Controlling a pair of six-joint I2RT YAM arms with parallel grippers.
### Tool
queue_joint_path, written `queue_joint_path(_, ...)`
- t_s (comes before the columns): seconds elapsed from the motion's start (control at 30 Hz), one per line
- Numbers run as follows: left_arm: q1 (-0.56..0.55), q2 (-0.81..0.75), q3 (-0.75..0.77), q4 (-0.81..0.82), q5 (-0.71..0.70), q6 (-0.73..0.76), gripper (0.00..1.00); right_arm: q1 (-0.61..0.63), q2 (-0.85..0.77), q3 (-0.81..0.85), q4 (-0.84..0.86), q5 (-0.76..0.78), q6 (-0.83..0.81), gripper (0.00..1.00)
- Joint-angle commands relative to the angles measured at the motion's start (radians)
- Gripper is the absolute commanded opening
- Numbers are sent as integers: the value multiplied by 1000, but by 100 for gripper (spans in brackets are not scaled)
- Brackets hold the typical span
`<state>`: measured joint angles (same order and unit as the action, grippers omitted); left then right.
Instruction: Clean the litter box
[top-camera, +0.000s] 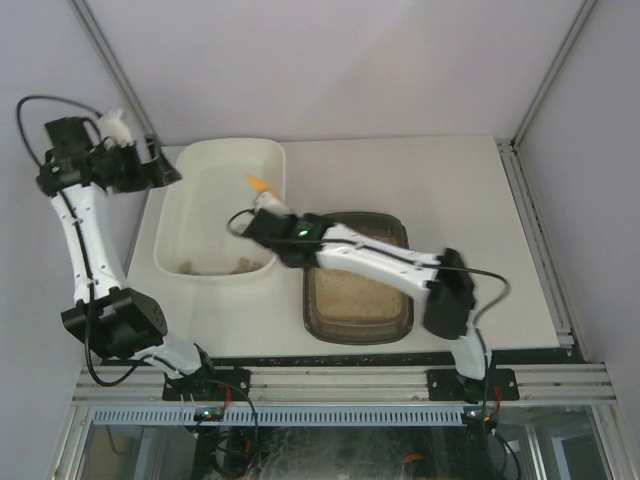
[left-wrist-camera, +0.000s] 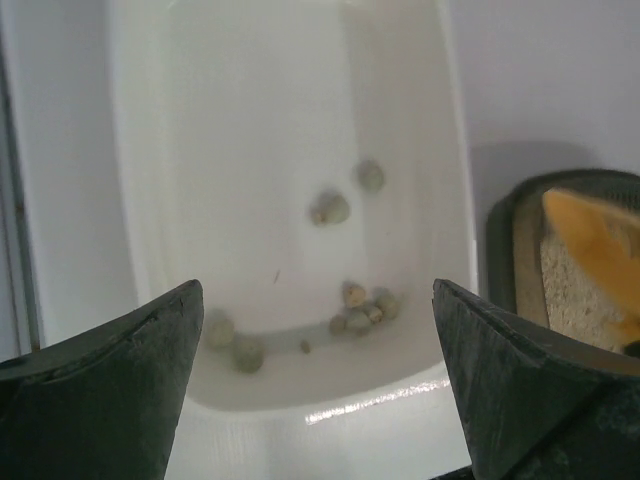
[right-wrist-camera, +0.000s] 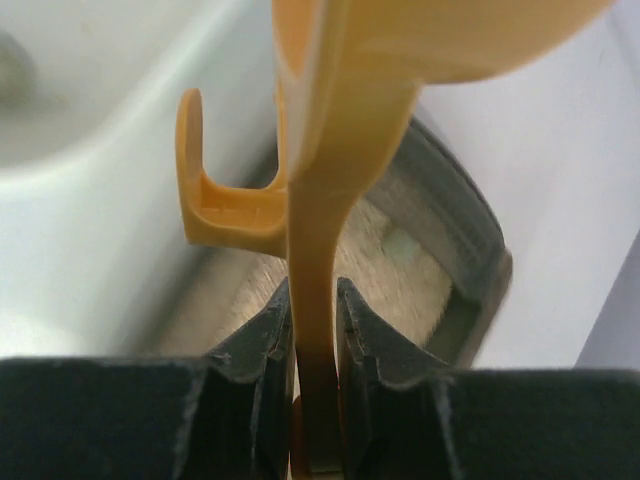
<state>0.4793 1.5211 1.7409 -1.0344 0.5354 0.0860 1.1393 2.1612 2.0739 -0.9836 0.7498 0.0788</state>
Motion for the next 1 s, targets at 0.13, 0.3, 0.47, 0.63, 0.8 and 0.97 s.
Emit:
queue_joint_path(0.13, -540, 297, 438, -175, 5, 281, 100, -335, -777, -580, 2, -645, 429, 0)
queue_joint_path(0.3, -808, 570, 644, -246, -43, 322, 100, -419, -968, -886, 0, -930, 579, 0)
queue_joint_path(0.47, -976, 683, 603, -188, -106, 418, 100, -423, -1100, -1054, 23, -1000, 680, 0)
queue_joint_path(0.63, -1042, 762, 570, -117, -176, 449, 100, -434, -1204, -1168, 91, -1028, 756, 0)
queue_joint_path(0.8, -1043, 823, 572, -152, -146, 499, 100, -440, -1244, -1246, 128, -1044, 803, 0)
queue_joint_path(0.97, -1054, 816, 438, -39, -265, 489, 100, -442, -1213, -1260, 143, -1092, 800, 0)
